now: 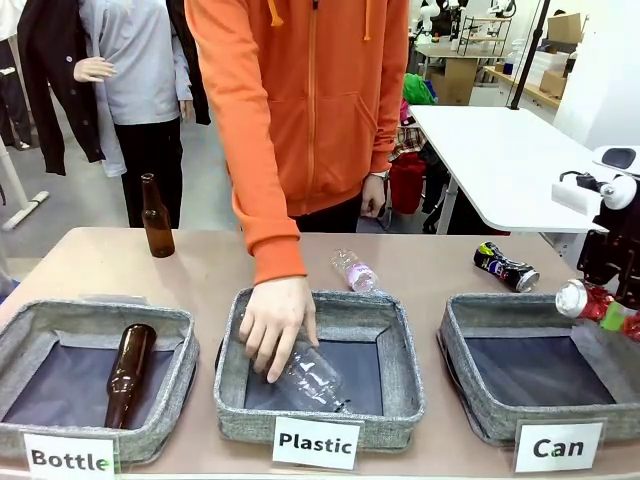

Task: Sort the can waste into the basket.
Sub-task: Pick up the can waste from the table and place it in the right Fabric basket.

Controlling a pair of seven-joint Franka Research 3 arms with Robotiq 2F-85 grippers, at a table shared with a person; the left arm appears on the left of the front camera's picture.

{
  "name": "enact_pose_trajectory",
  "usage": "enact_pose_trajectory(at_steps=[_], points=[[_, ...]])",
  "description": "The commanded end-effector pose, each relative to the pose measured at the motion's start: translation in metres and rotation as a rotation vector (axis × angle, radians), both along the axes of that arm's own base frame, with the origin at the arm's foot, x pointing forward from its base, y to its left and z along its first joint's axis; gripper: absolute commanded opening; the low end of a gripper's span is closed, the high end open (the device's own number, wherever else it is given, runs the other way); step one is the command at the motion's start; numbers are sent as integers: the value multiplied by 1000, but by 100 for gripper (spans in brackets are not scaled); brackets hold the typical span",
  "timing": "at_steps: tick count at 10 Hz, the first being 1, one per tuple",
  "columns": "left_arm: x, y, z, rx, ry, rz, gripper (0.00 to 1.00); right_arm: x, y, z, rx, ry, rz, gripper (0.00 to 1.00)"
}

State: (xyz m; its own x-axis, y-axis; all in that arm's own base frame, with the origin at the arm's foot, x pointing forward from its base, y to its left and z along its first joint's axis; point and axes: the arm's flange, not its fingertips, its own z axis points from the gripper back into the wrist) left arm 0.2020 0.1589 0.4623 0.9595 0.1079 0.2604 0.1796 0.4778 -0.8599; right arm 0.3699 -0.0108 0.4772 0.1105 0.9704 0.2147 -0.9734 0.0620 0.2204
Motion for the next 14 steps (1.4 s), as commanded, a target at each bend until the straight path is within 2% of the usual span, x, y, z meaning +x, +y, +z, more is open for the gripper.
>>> enact_pose_trajectory(at_steps=[1, 6, 7, 8, 9, 10, 11, 12, 13, 14], points=[[-1, 0, 2, -18, 7, 5, 100, 4, 2, -1, 13, -6, -20, 100], [-1, 0, 2, -18, 7, 5, 100, 8, -3, -3, 95, 23, -160, 100], [-1, 0, 2, -18, 7, 5, 100, 10, -6, -1, 143, 47, -199, 100], [-1, 0, 2, -18, 7, 5, 100, 14, -12, 4, 264, 126, -327, 100], [-1, 0, 2, -18, 7, 5, 100, 22, -24, 12, 515, 276, -715, 100], [-1, 0, 2, -18, 7, 5, 100, 28, -44, 28, 1061, 447, -1158, 100], [-1, 0, 2, -18, 7, 5, 100, 24, -64, 28, 1330, 558, -1283, 100], [-1, 0, 2, -18, 7, 5, 100, 13, -79, 21, 1561, 574, -1368, 100], [-1, 0, 2, -18, 7, 5, 100, 3, -94, 14, 1737, 517, -1503, 100], [-1, 0, 2, -18, 7, 5, 100, -6, -100, 8, 1790, 478, -1526, 100]])
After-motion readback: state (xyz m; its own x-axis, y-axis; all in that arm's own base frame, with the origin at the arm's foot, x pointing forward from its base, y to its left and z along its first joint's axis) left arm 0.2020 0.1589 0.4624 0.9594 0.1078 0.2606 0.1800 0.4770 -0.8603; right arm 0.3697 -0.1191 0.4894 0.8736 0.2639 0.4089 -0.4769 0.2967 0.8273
